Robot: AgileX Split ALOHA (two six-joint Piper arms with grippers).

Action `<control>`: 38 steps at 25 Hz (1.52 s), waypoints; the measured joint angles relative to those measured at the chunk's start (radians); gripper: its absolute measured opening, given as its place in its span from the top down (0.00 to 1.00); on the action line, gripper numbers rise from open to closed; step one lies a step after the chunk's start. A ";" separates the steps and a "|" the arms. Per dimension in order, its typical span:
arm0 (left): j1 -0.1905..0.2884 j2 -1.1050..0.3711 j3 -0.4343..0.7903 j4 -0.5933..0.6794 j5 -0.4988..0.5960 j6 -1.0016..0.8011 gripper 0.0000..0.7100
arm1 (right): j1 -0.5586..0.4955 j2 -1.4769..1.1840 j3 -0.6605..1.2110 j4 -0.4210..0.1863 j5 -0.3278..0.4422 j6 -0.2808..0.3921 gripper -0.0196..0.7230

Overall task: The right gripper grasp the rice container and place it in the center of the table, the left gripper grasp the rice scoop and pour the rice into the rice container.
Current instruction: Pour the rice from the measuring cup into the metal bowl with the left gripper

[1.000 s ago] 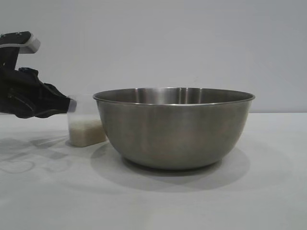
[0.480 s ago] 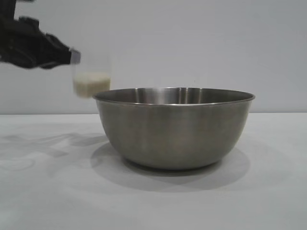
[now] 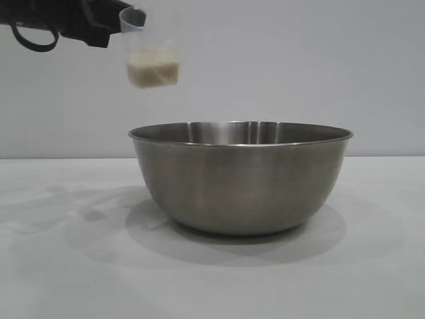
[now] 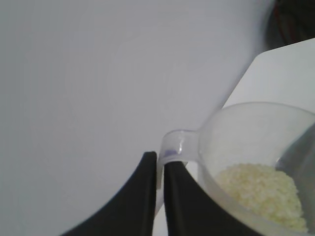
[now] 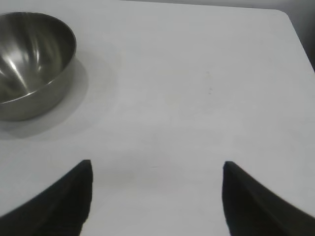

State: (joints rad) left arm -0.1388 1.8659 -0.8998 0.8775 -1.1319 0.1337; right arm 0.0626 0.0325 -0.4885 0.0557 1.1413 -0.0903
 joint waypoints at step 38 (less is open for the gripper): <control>-0.205 0.000 -0.105 0.160 0.108 1.030 1.00 | 0.000 0.000 0.000 -0.002 0.000 0.000 0.34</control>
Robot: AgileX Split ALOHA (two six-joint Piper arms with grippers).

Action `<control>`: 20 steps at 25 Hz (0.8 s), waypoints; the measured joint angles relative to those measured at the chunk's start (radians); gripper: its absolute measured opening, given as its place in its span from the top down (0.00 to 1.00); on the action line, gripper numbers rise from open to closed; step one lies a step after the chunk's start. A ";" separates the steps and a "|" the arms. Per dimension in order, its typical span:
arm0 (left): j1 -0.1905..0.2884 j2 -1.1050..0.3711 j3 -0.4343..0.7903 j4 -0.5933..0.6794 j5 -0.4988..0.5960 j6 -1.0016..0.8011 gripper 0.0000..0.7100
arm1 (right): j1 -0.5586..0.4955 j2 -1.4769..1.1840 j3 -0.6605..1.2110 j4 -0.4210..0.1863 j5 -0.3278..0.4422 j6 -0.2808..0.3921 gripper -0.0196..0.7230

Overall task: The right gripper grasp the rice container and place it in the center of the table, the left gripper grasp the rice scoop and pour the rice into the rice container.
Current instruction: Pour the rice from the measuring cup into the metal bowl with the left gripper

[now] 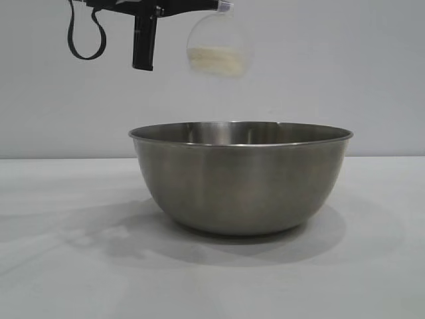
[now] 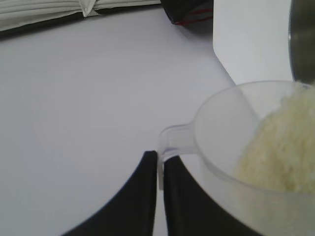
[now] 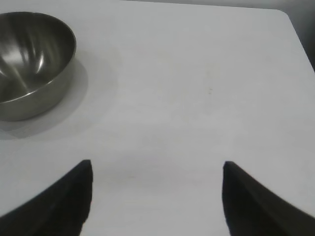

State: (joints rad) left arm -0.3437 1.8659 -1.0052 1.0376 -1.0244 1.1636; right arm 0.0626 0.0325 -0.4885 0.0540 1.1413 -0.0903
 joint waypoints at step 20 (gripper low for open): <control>-0.012 0.004 -0.001 -0.008 0.001 0.416 1.00 | 0.000 0.000 0.000 0.000 0.000 0.000 0.34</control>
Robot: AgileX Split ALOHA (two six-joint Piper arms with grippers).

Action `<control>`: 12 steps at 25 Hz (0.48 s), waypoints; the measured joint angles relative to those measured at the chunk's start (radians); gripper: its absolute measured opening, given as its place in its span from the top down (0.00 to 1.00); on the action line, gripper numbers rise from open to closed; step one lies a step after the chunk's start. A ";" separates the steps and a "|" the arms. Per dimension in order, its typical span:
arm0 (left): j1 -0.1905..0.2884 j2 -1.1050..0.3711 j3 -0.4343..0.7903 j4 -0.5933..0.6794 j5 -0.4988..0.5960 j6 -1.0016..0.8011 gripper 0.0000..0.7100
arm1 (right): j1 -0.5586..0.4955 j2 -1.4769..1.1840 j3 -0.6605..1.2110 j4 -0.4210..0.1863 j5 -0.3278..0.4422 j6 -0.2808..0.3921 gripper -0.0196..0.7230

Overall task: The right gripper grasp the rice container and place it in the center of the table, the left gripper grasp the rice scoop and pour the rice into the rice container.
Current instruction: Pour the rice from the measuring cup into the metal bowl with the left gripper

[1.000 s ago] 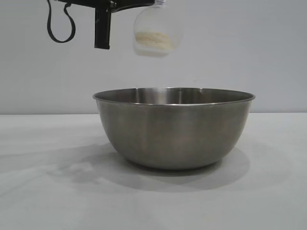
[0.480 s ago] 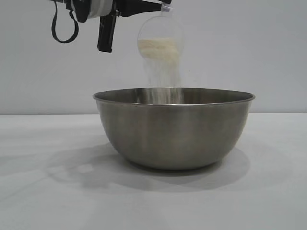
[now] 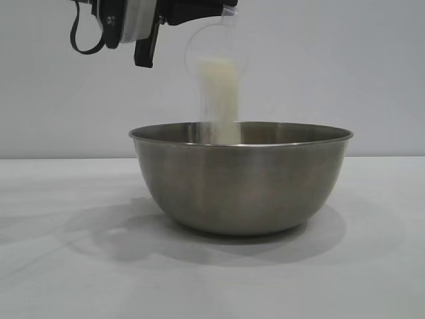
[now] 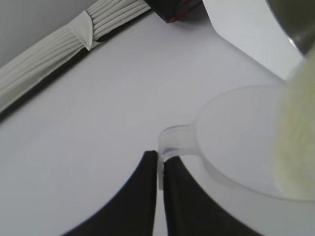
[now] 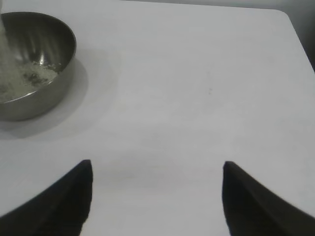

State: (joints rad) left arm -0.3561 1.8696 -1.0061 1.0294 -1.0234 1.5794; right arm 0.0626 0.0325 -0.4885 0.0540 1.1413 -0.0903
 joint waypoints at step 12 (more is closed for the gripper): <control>0.000 0.000 0.000 0.002 -0.020 0.236 1.00 | 0.000 0.000 0.000 0.000 0.000 0.000 0.34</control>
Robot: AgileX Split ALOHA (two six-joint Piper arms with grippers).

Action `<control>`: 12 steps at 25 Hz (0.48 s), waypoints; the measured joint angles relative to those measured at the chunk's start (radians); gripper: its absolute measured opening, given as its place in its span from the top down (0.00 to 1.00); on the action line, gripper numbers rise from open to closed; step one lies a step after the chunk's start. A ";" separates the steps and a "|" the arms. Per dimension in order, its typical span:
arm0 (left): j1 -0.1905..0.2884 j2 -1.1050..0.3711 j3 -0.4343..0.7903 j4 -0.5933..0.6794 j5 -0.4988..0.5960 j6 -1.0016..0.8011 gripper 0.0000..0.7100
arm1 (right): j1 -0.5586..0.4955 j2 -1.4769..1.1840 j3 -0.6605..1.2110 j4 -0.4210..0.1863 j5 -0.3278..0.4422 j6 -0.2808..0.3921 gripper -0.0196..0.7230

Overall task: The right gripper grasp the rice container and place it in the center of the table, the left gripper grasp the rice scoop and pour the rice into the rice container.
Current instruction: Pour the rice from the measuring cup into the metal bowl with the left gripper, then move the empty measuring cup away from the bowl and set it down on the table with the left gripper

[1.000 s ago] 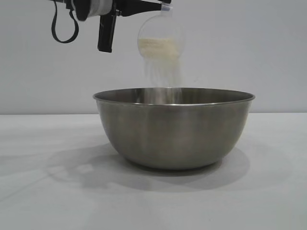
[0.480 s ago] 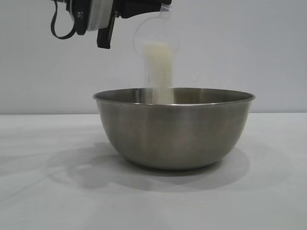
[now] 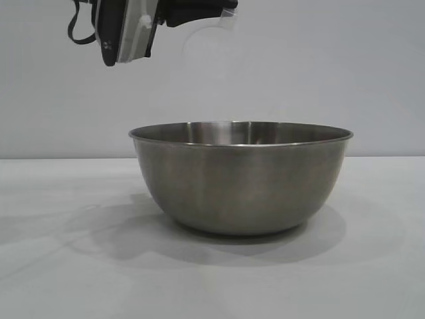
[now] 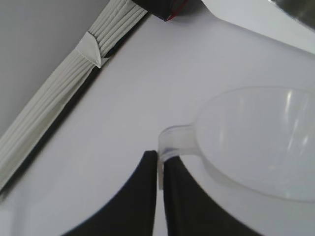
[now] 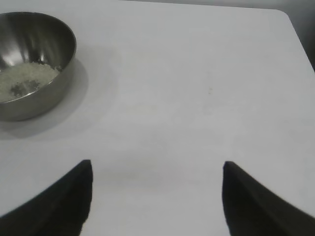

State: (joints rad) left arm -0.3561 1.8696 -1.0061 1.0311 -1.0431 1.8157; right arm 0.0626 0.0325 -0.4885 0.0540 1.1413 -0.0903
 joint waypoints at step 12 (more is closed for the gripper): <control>0.000 0.000 0.000 0.007 -0.101 0.120 1.00 | 0.000 0.000 0.000 0.000 0.000 0.000 0.34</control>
State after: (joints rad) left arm -0.3561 1.8696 -1.0061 1.0385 -1.1441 1.9353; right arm 0.0626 0.0325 -0.4885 0.0540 1.1413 -0.0903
